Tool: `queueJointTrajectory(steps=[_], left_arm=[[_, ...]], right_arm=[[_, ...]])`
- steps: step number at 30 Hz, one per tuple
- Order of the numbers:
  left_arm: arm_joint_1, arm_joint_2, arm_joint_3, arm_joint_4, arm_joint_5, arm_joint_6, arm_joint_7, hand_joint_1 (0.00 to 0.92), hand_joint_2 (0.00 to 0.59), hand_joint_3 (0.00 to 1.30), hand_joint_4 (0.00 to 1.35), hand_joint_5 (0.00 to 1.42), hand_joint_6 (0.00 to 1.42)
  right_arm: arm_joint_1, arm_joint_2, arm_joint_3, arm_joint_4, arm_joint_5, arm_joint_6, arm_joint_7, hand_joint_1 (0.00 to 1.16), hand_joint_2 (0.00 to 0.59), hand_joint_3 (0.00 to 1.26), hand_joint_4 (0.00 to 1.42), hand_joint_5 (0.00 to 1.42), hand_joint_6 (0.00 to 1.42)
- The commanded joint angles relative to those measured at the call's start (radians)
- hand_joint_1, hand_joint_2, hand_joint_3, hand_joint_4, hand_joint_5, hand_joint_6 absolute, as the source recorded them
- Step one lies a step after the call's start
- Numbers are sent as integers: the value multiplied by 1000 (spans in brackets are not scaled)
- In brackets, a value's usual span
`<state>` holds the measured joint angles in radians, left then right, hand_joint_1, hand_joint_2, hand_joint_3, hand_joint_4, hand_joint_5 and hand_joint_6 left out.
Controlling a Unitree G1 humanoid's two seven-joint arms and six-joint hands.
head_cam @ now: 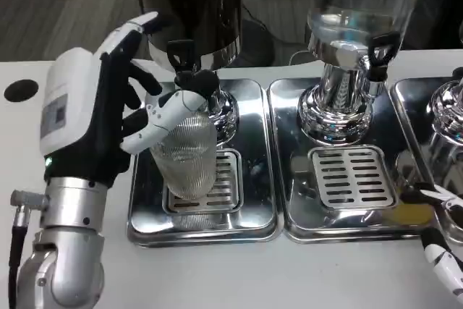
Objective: Grasp the cup under the faucet to collect the drink, then remove the cup.
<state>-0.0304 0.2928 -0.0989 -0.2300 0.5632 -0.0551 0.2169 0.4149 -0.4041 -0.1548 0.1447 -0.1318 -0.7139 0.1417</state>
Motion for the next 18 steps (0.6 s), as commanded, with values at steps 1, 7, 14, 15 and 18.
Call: queueJointTrajectory(steps=[1,7,14,15,18], left_arm=[[-9,-12,-9,-30,17,32,-41,0,43,355,317,794,1039],[-13,-20,-13,-48,41,58,-69,0,42,409,381,836,1056],[-11,-28,-15,-62,53,61,-79,0,41,460,438,875,1069],[-9,-29,-15,-67,52,63,-81,0,41,471,445,878,1071],[1,-28,-17,-80,55,66,-86,0,40,475,454,882,1086]], right_arm=[[8,-5,-8,-15,4,3,1,396,445,316,142,119,25],[11,-7,-14,-9,13,-4,4,396,445,315,142,119,25],[13,-7,-14,-5,16,-11,5,395,444,309,142,119,25],[13,-7,-14,-6,18,-12,4,395,444,309,142,119,25],[14,-6,-16,-7,21,-13,5,395,444,308,142,119,25]])
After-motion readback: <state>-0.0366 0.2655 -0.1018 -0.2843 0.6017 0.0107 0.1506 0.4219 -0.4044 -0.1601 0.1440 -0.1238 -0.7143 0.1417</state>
